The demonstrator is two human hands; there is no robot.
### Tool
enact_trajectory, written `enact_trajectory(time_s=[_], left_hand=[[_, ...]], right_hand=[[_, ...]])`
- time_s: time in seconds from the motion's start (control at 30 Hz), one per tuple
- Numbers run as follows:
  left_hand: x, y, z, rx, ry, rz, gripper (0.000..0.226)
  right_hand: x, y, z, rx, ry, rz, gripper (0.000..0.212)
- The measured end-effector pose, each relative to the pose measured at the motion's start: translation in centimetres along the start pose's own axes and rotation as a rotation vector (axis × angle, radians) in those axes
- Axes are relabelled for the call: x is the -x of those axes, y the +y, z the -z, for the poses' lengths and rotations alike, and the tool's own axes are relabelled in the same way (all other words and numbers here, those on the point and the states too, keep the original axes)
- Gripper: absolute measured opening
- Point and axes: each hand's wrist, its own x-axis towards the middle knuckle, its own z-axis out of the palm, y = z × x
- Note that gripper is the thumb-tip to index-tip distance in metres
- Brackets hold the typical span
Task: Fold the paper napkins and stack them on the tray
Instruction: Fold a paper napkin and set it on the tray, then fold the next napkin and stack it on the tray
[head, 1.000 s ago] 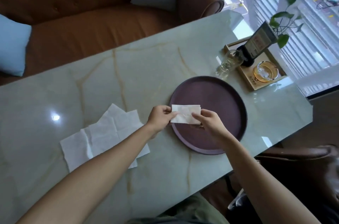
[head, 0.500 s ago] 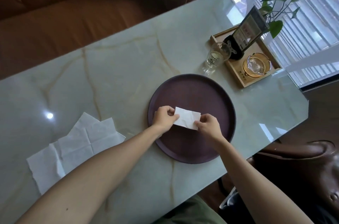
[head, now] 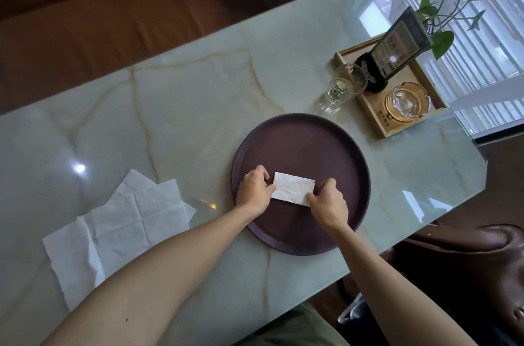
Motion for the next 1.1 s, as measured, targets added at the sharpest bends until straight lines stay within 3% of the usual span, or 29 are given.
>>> enact_trajectory(time_s=[0.17,0.33,0.5,0.6,0.77,0.9,1.1], left_hand=[[0.7,-0.8,1.3,0.054,0.052,0.024,0.01],[2.3,-3.3,5.4,0.218,0.039,0.028,0.014],[5.1,-9.0,10.6,0.304,0.099,0.126,0.017],[7.4,-13.6,13.6,0.351,0.139,0.212,0.023],[10.9,-21.2,17.6,0.436,0.236,0.375,0.035],[13.0,-26.4,19.2,0.498,0.287,0.495,0.05],[14.3,-30.4,19.0,0.554,0.221,0.566,0.064]], right_hand=[[0.7,-0.1,0.5,0.073,0.051,-0.009,0.019],[2.2,-3.8,-0.3,-0.037,0.057,0.124,0.023],[5.5,-10.0,-4.0,-0.037,-0.055,0.356,0.021],[8.0,-13.7,-7.6,0.02,-0.202,0.44,0.026],[12.1,-17.4,-13.4,0.087,-0.373,0.457,0.049],[14.3,-18.0,-17.1,0.037,-0.433,0.344,0.057],[15.5,-16.8,-20.5,0.022,-0.232,0.21,0.046]])
